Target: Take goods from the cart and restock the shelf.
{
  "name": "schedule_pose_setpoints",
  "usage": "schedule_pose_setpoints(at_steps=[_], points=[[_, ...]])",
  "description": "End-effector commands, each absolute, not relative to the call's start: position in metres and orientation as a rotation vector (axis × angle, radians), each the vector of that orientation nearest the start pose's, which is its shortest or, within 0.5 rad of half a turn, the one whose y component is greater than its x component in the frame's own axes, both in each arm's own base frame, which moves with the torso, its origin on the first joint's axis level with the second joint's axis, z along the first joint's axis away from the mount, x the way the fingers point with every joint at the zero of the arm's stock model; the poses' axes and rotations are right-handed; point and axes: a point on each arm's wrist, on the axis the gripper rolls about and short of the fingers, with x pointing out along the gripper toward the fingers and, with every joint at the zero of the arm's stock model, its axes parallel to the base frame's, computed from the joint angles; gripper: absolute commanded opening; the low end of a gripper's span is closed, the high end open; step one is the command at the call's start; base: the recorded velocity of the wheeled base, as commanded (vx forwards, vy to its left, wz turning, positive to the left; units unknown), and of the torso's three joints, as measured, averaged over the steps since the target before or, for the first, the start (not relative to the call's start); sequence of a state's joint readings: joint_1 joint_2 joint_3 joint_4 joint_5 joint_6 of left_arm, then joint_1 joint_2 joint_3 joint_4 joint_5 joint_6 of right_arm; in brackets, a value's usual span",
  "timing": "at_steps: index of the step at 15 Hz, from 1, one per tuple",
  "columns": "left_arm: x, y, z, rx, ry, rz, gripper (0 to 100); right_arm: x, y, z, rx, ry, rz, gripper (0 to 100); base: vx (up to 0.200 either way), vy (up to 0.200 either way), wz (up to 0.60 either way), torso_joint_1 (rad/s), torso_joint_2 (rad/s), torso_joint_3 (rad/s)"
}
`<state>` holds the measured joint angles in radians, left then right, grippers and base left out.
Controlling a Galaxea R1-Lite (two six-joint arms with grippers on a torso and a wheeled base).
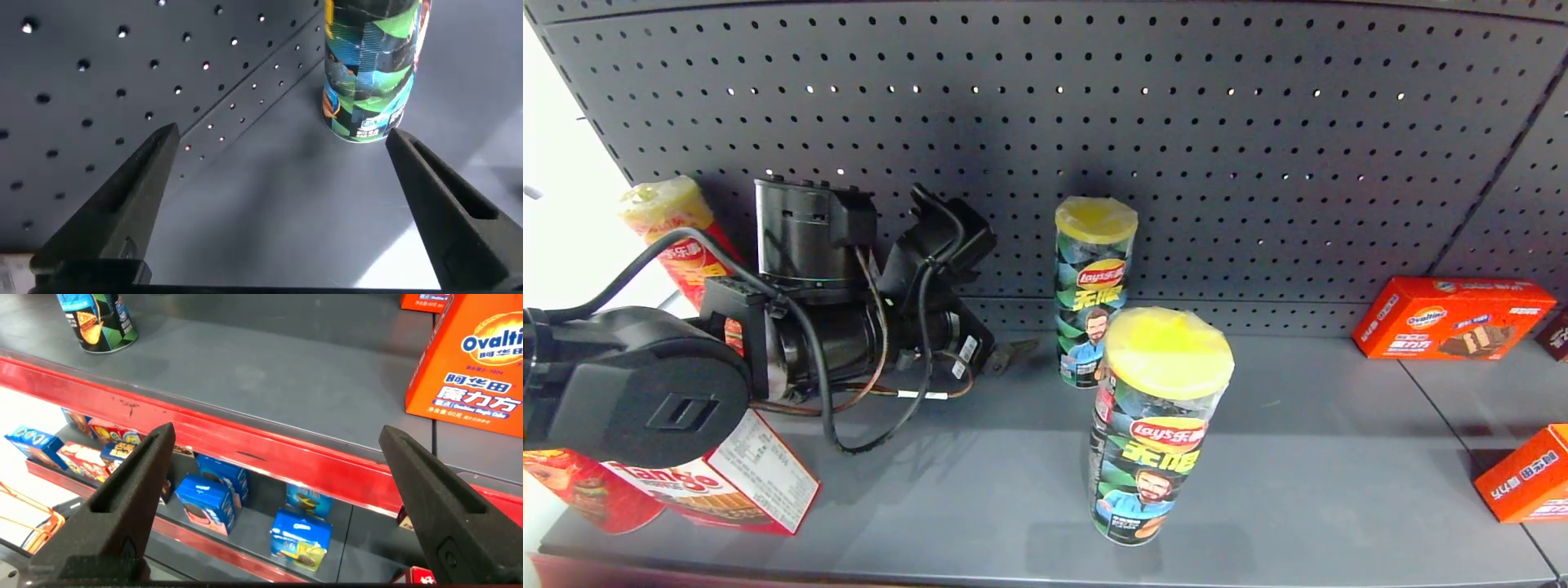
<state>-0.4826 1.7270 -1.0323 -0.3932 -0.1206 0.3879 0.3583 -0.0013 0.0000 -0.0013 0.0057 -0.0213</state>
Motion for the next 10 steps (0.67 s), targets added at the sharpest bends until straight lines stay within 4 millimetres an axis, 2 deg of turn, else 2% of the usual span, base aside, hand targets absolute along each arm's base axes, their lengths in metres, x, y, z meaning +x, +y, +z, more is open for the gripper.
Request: schedule_pose_setpoints(at_steps=[1, 10], points=[[0.294, -0.158, 0.208, 0.437, 0.189, -0.653, 100, -0.021, -0.008, 0.076, -0.021, -0.005, 0.365, 100, 0.000, 0.000, 0.00, 0.000, 0.00, 0.000], [0.322, -0.173, 0.204, 0.437, 0.182, -0.626, 100, -0.021, -0.008, 0.076, -0.021, -0.005, 0.365, 100, 0.000, 0.000, 0.00, 0.000, 0.00, 0.000]])
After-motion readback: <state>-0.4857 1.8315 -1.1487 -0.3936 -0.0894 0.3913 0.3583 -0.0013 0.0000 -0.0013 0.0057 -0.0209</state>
